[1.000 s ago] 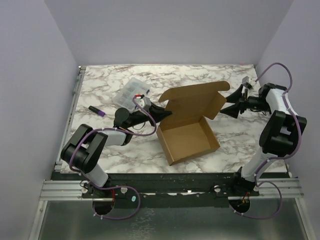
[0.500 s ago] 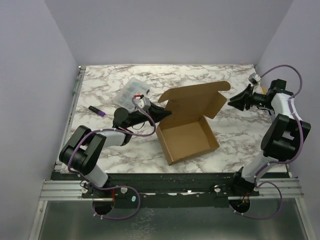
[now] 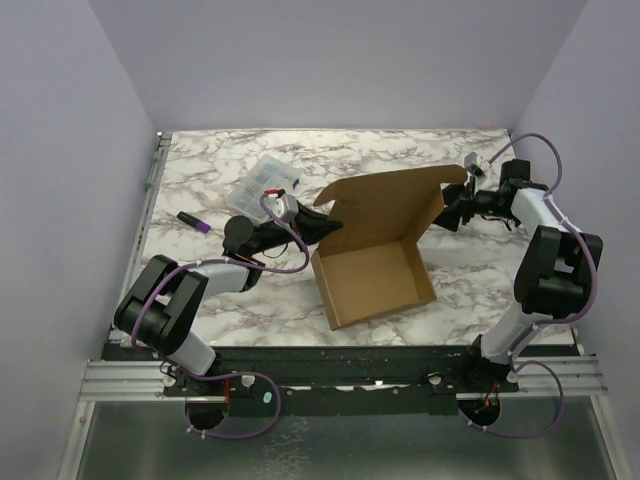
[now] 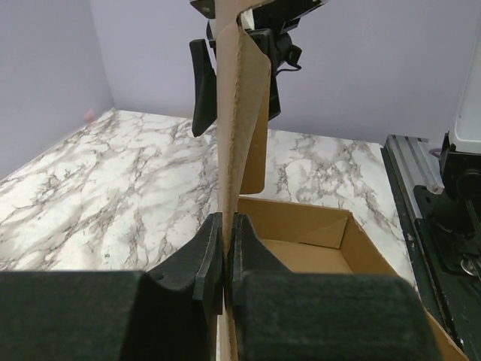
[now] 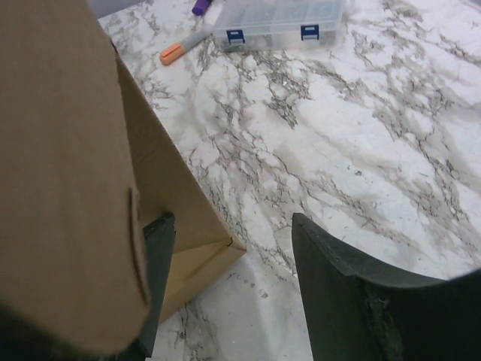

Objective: Fold the paper box
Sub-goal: Adjust the paper box at the center of the board.

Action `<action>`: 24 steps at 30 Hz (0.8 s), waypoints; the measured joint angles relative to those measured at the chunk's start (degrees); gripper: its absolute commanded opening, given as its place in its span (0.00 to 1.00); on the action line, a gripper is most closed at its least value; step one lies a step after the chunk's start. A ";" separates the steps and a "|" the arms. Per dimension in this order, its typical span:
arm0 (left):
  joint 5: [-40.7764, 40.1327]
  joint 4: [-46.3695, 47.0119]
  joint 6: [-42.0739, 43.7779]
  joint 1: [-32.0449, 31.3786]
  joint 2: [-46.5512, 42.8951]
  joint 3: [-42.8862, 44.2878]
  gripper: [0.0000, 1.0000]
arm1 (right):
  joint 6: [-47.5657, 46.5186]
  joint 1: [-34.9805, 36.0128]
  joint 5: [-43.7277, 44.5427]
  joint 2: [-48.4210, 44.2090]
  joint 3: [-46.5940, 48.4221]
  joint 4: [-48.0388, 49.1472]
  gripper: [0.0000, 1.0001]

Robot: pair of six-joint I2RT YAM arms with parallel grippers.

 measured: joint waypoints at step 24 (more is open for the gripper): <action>2.56 8.28 -9.88 0.04 3.37 2.32 0.00 | -39.01 2.82 -5.18 9.99 13.92 -40.70 0.67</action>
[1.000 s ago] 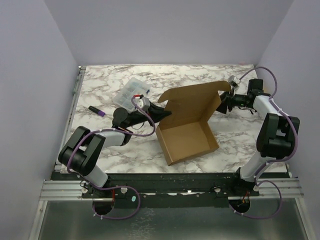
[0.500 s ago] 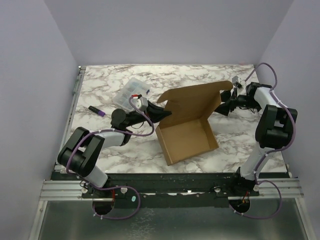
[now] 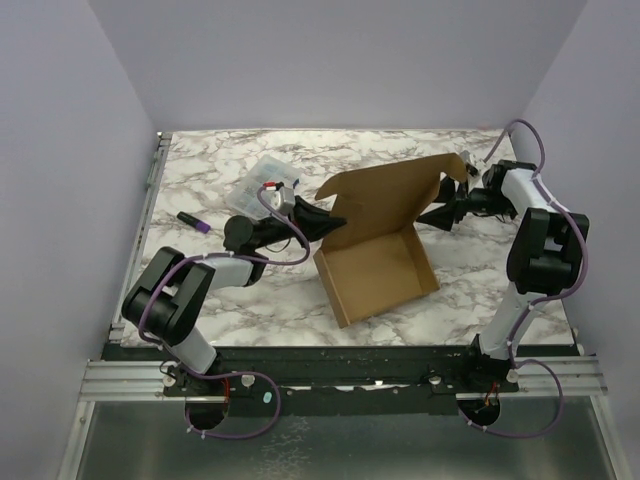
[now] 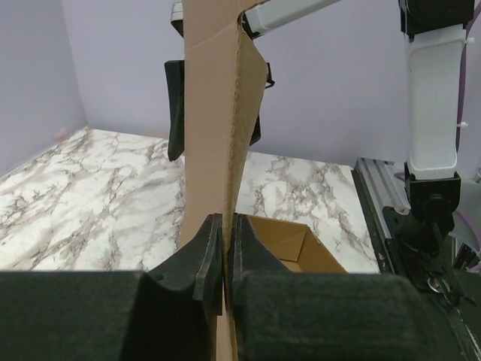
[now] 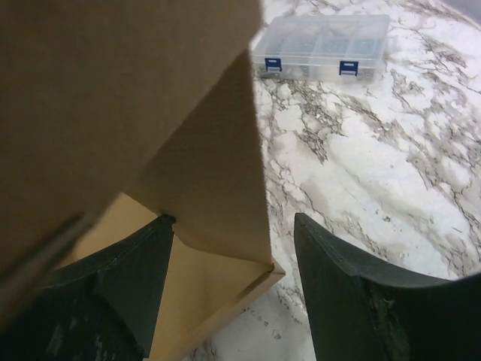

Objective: Fold the paper box
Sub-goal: Adjust the paper box at the center of the board.

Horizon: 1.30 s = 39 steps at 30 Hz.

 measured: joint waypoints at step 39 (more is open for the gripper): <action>-0.37 0.44 -12.44 -0.76 0.48 3.61 0.00 | 2.84 1.57 -0.46 -14.64 -4.26 -1.44 0.32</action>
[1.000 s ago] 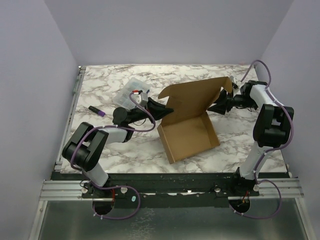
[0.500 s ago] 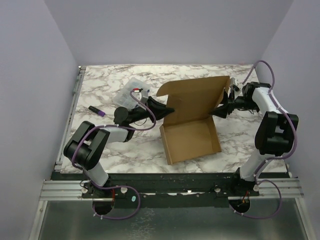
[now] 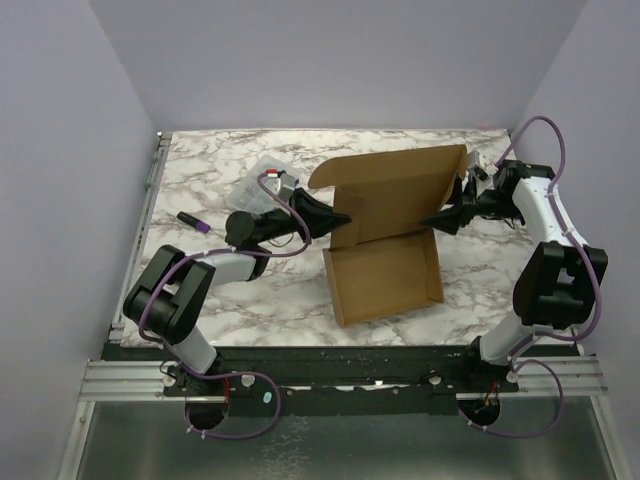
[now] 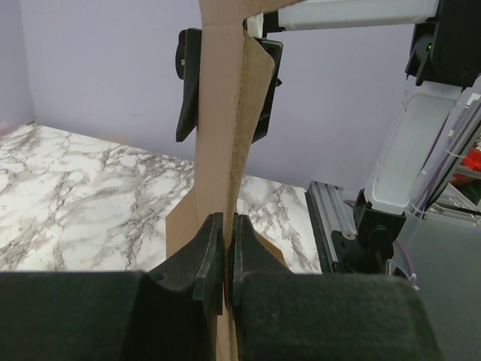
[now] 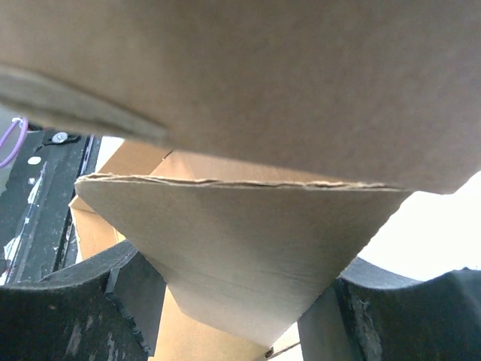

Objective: Fold the paper box
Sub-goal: Adjust the paper box at the center of the board.

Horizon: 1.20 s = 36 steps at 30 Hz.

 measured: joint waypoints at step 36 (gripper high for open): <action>3.69 -0.07 -0.79 9.44 3.37 2.86 0.00 | 19.58 -3.52 12.70 -13.20 0.72 16.17 1.00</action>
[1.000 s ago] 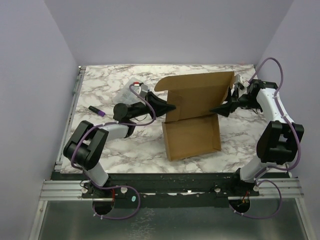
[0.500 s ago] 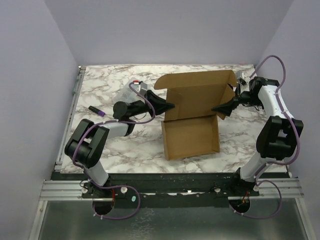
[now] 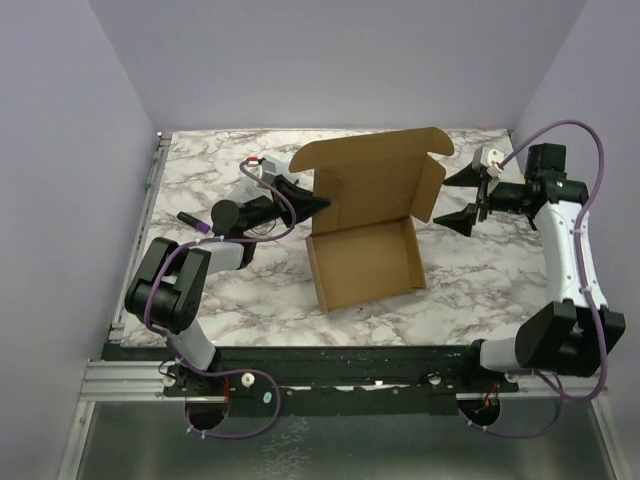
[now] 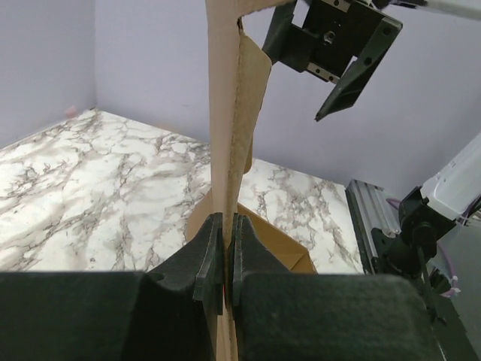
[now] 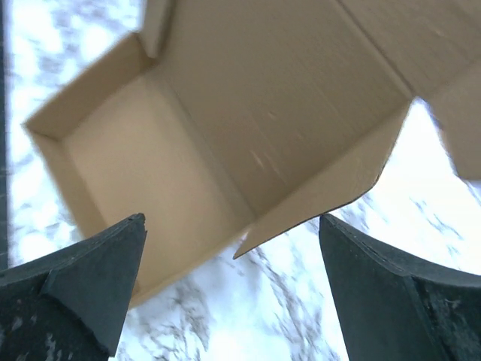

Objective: Fold the paper box
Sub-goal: Adjust the paper box at the center of the board.

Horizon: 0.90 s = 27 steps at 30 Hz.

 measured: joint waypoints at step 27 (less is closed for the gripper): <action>2.45 0.02 -0.17 0.26 -1.49 3.21 0.00 | 30.69 -0.81 -4.17 11.80 -0.57 31.93 0.69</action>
